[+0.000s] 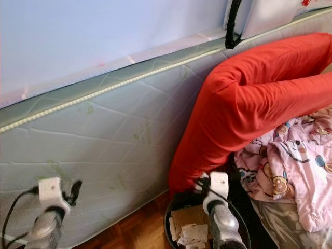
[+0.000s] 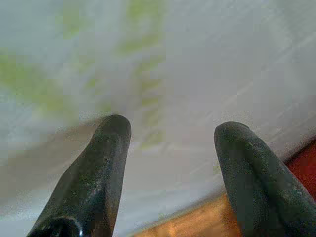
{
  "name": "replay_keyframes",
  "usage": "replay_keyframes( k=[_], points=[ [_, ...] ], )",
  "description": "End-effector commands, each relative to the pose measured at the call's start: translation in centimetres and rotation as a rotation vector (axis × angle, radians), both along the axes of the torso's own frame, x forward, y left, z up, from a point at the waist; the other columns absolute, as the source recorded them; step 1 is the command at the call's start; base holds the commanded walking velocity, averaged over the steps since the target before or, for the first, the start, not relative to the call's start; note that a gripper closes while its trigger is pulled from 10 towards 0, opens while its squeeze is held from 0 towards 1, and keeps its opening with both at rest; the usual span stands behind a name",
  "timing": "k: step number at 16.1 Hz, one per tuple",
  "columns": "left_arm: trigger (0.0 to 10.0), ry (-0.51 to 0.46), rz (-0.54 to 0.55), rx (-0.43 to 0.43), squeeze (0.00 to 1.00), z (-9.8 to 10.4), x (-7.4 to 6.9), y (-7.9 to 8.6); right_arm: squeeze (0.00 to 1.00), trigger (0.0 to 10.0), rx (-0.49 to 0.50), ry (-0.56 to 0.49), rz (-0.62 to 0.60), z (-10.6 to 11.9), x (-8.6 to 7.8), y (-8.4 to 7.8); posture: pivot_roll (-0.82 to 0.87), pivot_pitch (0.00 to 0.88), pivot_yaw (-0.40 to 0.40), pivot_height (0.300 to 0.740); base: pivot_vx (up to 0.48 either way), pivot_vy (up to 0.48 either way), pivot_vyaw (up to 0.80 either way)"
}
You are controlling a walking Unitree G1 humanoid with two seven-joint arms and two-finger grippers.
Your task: Clean up the room
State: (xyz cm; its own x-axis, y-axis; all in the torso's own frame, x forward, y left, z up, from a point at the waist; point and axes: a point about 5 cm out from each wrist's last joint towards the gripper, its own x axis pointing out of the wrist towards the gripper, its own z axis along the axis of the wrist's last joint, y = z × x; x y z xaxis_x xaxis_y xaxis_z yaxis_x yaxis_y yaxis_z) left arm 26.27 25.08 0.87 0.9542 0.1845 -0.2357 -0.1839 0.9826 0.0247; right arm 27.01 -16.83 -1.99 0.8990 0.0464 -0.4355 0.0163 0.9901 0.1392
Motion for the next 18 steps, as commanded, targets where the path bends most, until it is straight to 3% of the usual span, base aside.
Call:
replay_keyframes(
  k=[1, 5, 8, 13, 18],
  points=[
    [10.0, -0.054, -0.020, -0.005, 0.00, 0.7, 0.7, -0.8, 0.00, 10.0, -0.001, -0.014, -0.033, 0.3, 0.3, -0.5, 0.11, 0.083, -0.026, 0.740, 0.000, 0.000, 0.00],
    [10.0, -0.091, -0.088, -0.003, 0.00, 1.1, 1.1, -2.3, 0.00, 10.0, -0.027, -0.013, -0.086, -0.3, -0.7, -1.3, 0.08, 0.109, -0.018, 0.740, 0.000, 0.000, 0.00],
    [10.0, -0.086, -0.082, -0.014, 0.00, 0.9, 0.8, -2.2, 0.00, 10.0, -0.076, 0.020, -0.103, -0.9, -1.6, -1.6, 0.08, 0.107, -0.024, 0.735, 0.000, 0.000, 0.00],
    [10.0, -0.073, -0.091, -0.030, 0.00, 0.5, 0.5, -2.5, 0.00, 10.0, -0.061, 0.014, -0.098, -1.0, -1.8, -1.3, 0.09, 0.126, -0.024, 0.686, 0.000, 0.000, 0.00],
    [10.0, -0.061, -0.091, -0.036, 0.00, 0.2, 0.1, -2.4, 0.00, 10.0, -0.054, 0.032, -0.094, -1.3, -1.9, -0.8, 0.10, 0.127, -0.022, 0.686, 0.000, 0.000, 0.00]
  ],
)
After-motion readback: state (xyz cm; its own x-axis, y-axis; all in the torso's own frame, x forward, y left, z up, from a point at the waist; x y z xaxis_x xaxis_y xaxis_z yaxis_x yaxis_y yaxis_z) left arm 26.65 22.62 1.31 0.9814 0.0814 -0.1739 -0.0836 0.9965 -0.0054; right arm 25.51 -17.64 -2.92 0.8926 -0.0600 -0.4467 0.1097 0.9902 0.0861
